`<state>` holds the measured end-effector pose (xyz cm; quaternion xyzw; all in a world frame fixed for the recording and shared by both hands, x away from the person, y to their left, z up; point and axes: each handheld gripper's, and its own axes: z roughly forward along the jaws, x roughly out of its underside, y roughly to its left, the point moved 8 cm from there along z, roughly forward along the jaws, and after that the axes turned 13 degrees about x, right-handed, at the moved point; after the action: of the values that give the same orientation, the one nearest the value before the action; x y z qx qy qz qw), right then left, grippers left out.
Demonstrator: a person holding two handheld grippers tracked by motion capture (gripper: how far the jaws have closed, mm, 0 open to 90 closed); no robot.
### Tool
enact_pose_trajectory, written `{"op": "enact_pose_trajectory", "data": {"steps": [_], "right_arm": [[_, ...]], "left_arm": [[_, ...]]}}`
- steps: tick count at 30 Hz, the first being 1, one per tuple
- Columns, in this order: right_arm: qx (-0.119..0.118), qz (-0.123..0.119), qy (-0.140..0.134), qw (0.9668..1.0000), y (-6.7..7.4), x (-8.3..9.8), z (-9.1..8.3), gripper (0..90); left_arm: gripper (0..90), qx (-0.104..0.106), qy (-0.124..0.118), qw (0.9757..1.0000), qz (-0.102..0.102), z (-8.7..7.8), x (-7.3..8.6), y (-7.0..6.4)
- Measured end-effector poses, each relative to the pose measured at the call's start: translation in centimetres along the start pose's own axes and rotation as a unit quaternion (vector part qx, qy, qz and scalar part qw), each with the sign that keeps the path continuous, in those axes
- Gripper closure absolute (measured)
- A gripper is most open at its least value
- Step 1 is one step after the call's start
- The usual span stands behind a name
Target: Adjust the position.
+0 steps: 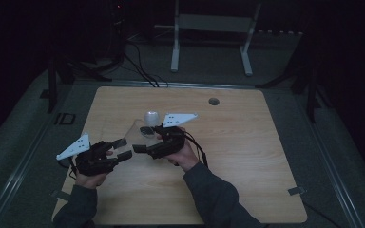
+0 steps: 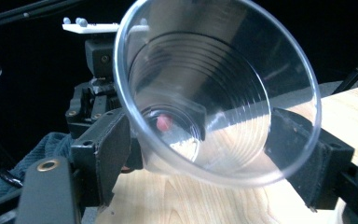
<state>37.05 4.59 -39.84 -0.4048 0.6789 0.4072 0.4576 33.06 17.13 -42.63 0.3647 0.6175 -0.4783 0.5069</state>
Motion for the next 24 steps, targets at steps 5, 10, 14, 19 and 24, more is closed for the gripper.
{"op": "enact_pose_trajectory", "data": {"steps": [5, 10, 14, 19, 24], "right_arm": [[-0.005, 0.005, -0.004, 1.0000, 0.11, -0.13, 0.08, 21.9], [-0.008, 0.008, -0.010, 0.9999, 0.21, -0.28, 0.11, 25.5], [-0.008, 0.007, -0.012, 0.9999, 0.32, -0.33, 0.08, 28.6], [-0.005, 0.005, -0.011, 0.9999, 0.32, -0.30, 0.01, 31.7], [-0.002, 0.001, -0.008, 1.0000, 0.29, -0.20, 0.02, 32.2]], "left_arm": [[42.6, 0.005, 0.001, 1.0000, -0.001, 0.21, 0.11, -0.07], [42.5, 0.007, 0.005, 1.0000, 0.000, 0.29, 0.22, -0.06], [42.6, 0.005, 0.009, 1.0000, 0.001, 0.28, 0.22, -0.08], [42.2, 0.003, 0.015, 0.9999, -0.001, 0.37, 0.27, -0.09], [38.6, -0.004, 0.030, 0.9995, -0.002, 0.47, 0.41, -0.06]]}}
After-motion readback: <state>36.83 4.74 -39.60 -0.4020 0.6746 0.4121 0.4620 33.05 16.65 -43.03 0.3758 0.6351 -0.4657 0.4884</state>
